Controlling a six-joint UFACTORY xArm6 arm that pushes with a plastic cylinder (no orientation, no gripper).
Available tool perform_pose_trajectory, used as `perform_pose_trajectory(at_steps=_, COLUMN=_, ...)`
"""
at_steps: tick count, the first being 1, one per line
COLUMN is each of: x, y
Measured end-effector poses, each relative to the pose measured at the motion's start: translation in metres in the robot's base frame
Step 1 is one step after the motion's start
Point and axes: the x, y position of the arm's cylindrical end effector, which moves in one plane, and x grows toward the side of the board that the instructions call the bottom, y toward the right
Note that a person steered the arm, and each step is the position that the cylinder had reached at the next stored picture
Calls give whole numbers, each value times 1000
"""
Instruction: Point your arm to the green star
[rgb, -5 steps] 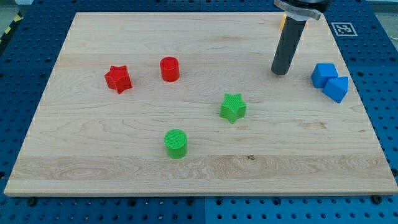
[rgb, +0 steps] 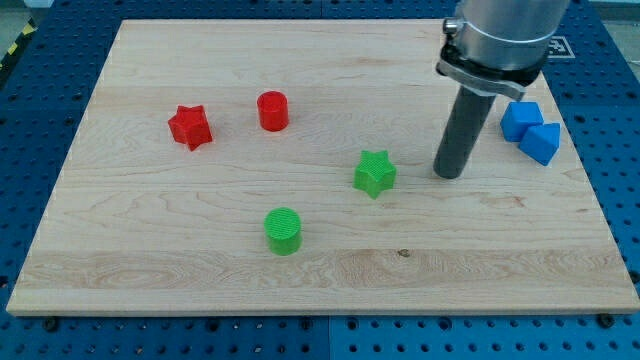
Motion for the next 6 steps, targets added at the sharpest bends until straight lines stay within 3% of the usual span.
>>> perform_pose_trajectory(at_steps=6, x=22, y=-44)
